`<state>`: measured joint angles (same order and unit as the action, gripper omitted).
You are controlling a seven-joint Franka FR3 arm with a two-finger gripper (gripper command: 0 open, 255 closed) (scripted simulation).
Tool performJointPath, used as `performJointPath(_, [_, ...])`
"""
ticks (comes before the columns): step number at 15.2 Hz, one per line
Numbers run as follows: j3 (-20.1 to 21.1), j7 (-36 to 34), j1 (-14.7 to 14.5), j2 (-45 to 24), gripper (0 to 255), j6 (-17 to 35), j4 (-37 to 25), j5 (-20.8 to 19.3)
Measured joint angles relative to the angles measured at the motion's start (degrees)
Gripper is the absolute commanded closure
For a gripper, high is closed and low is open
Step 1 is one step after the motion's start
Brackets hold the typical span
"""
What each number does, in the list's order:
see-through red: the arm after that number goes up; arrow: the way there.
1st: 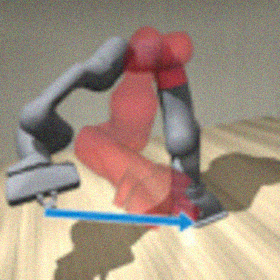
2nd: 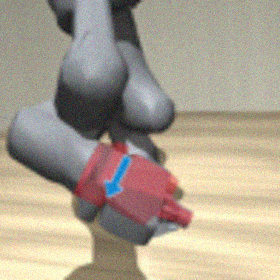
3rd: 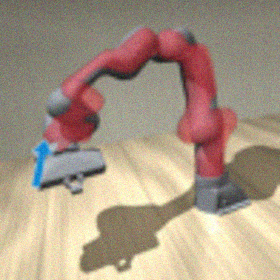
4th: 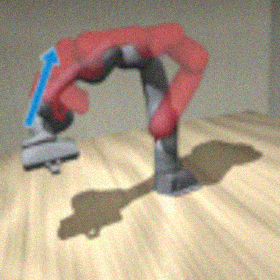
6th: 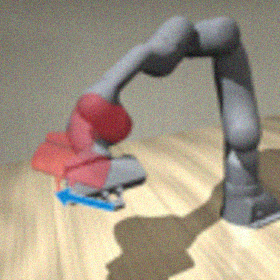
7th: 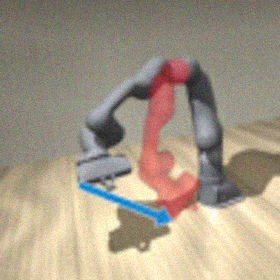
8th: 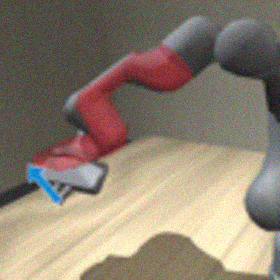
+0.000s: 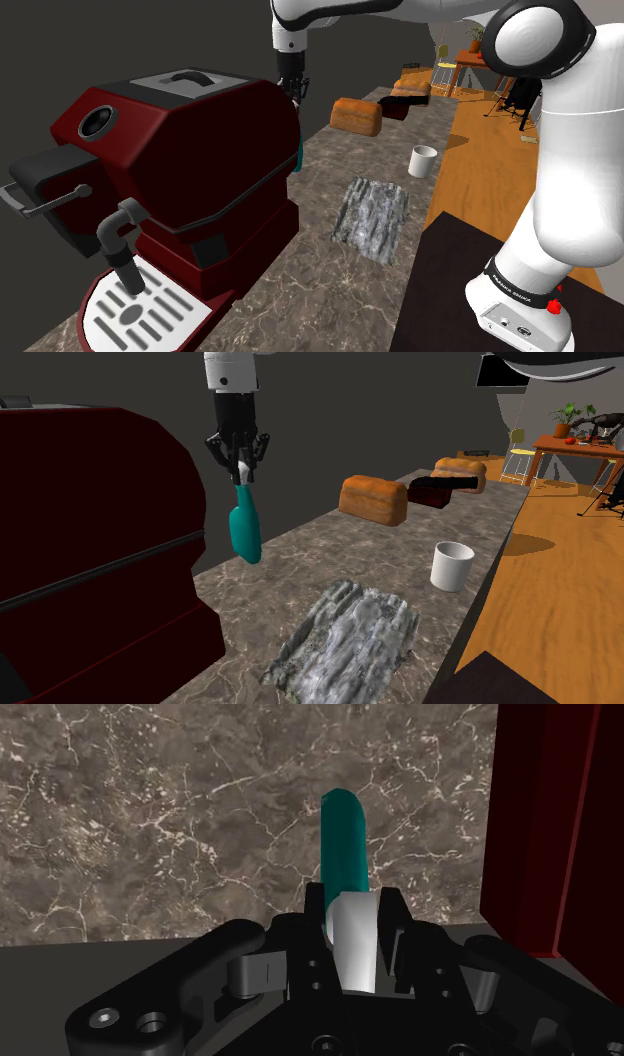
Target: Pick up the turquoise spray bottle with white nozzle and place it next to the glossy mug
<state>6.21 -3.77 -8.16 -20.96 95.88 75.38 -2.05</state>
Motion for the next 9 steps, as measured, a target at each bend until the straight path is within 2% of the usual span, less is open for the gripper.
performJointPath(9, [0.03, -0.02, -0.4, -2.26, 255, -8.46, -10.74, -0.23])
